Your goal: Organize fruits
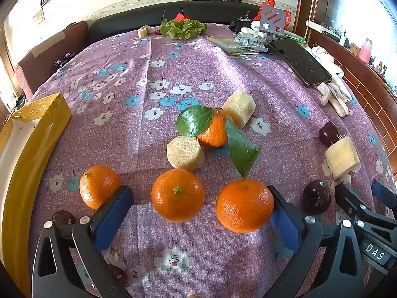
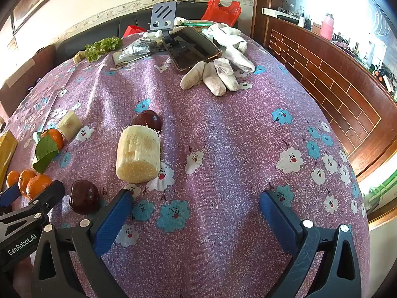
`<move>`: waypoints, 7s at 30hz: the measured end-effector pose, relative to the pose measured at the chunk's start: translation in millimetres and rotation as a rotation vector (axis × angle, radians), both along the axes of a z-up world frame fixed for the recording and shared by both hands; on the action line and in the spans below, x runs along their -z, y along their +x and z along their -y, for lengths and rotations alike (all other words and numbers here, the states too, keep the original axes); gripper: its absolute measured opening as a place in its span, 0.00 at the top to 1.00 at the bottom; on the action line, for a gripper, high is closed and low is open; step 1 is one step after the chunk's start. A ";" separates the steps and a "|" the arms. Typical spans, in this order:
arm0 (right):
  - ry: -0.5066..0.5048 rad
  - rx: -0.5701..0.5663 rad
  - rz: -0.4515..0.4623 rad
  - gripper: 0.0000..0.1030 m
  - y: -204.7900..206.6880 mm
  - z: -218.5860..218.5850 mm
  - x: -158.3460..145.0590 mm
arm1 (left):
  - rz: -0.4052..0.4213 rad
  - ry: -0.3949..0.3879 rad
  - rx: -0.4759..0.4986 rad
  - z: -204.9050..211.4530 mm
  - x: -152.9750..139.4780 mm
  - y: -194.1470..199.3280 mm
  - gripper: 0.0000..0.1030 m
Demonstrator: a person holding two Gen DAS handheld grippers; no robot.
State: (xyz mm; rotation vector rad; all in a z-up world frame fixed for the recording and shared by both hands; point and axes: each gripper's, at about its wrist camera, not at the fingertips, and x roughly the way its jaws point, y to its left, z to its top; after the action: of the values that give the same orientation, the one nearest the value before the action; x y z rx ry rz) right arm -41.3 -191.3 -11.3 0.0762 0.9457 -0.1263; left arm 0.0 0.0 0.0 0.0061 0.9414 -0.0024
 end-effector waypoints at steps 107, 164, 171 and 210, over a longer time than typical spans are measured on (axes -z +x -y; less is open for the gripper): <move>-0.001 0.000 -0.001 0.00 -1.4 -1.2 1.2 | 0.000 -0.002 0.000 0.0 0.0 0.0 0.00; 0.019 -0.173 0.112 0.00 -44.3 -19.2 -55.0 | 0.492 -0.185 -0.101 -173.2 -122.2 -195.3 0.00; 0.138 -0.428 0.113 0.46 -21.4 -87.7 -61.9 | 0.309 -0.212 -0.012 -157.3 -97.8 -169.1 0.00; 0.254 -0.623 0.147 0.59 -72.7 -167.3 -91.3 | 0.225 -0.240 0.048 -182.2 -88.1 -186.7 0.74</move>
State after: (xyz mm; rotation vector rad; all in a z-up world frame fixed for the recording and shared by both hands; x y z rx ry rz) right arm -114.0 -24.0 80.0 0.0219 0.7977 0.5692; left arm -186.7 182.1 88.1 -0.1901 0.7113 -0.1561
